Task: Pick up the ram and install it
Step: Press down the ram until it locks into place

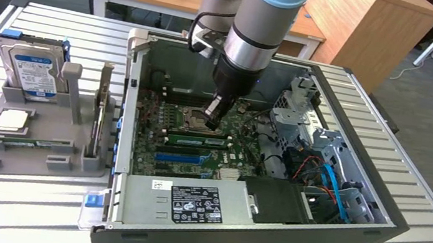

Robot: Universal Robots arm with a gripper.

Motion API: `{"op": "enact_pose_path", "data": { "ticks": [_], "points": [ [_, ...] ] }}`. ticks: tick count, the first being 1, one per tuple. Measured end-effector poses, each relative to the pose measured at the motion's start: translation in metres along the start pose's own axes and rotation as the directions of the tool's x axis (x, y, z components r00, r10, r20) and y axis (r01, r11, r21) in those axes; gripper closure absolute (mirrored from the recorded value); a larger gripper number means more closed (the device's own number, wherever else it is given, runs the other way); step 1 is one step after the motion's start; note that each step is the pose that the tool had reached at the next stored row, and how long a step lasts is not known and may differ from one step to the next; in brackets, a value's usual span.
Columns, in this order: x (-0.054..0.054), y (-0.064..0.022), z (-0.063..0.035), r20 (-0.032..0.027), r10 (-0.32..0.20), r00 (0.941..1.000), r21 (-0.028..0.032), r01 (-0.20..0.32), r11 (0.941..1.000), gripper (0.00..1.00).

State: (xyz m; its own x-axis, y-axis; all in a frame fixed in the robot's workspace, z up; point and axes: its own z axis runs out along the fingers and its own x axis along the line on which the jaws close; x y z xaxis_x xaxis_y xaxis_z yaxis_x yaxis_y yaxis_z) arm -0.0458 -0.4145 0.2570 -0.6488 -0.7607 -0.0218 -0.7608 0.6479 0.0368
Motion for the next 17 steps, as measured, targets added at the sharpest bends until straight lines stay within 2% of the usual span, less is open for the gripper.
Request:
{"op": "enact_pose_path", "data": {
  "ticks": [4,8,12,17],
  "points": [
    [0.0000,0.0000,0.0003,0.0027,0.071,0.9975,0.0015,-0.071,0.9975,0.89],
    [0.0000,0.0000,0.0006,0.0053,0.139,0.9902,0.0027,-0.139,0.9903,0.89],
    [0.0001,0.0000,0.0010,0.0081,0.208,0.9781,0.0037,-0.208,0.9781,0.89],
    [0.0000,-0.0001,0.0014,0.0115,0.290,0.9570,0.0047,-0.290,0.9570,0.89]
  ]
}}
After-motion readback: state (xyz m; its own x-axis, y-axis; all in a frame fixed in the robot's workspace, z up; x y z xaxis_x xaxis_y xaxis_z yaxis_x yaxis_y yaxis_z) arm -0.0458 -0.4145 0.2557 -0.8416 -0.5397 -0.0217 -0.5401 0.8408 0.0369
